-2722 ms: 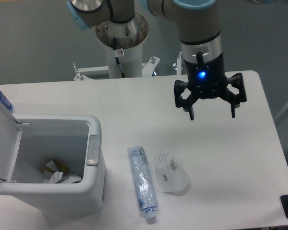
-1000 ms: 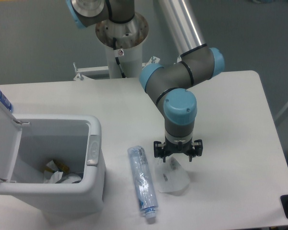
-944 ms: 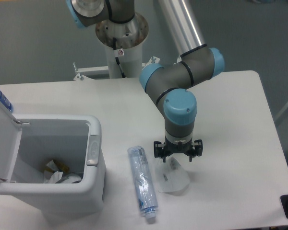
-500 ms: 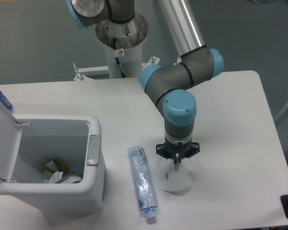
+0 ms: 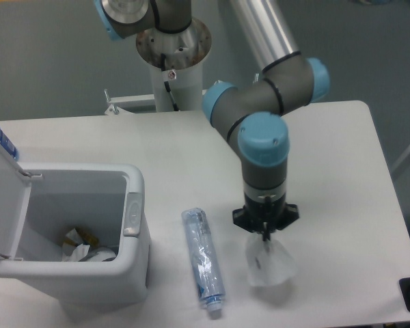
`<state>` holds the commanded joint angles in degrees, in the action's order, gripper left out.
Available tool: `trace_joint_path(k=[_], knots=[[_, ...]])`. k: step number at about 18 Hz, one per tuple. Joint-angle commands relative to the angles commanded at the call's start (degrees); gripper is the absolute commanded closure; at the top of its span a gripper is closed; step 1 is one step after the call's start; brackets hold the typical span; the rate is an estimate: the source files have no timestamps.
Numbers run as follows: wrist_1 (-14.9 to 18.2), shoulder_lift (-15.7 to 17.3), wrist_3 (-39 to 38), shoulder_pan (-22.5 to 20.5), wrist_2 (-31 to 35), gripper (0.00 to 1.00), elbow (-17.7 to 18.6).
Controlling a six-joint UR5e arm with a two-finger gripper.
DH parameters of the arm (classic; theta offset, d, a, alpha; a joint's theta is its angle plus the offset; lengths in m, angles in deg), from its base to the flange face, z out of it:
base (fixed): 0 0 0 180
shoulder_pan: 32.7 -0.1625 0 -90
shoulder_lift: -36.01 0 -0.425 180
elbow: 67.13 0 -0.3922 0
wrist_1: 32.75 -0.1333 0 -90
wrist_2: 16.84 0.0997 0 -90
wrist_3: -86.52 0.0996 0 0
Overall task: Place the trash in the trash can
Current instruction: 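Carry the wrapper over the trash can opening, then open the gripper to drop the wrapper into the trash can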
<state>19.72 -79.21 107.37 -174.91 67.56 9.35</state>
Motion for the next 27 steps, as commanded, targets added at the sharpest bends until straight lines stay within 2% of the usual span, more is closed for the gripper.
trace_joint_path(k=[4,6,9,12,15,18,20,22,25,26,27], knots=[[0.0,4.21,-9.49,0.26,-6.25,1.0,-0.63],[0.0,6.23,-14.33,0.35,-11.43,1.0,-1.07],[0.0,9.4,-17.85,1.22,-17.33,1.0,-1.07],[0.09,12.3,-20.41,4.46,-17.69,1.0,-1.42],[0.44,15.46,-21.2,8.33,-17.61,1.0,-0.2],[0.61,16.44,-22.87,13.42,-17.17,1.0,0.33],[0.53,17.66,-22.87,16.07,-17.25,1.0,3.83],[0.53,17.93,-22.79,18.27,-17.52,1.0,5.43],[0.44,17.49,-22.52,20.39,-17.52,0.89,8.15],[0.35,17.67,-22.09,20.39,-17.61,0.66,8.77],[-0.17,17.67,-21.65,20.39,-17.52,0.26,9.12]])
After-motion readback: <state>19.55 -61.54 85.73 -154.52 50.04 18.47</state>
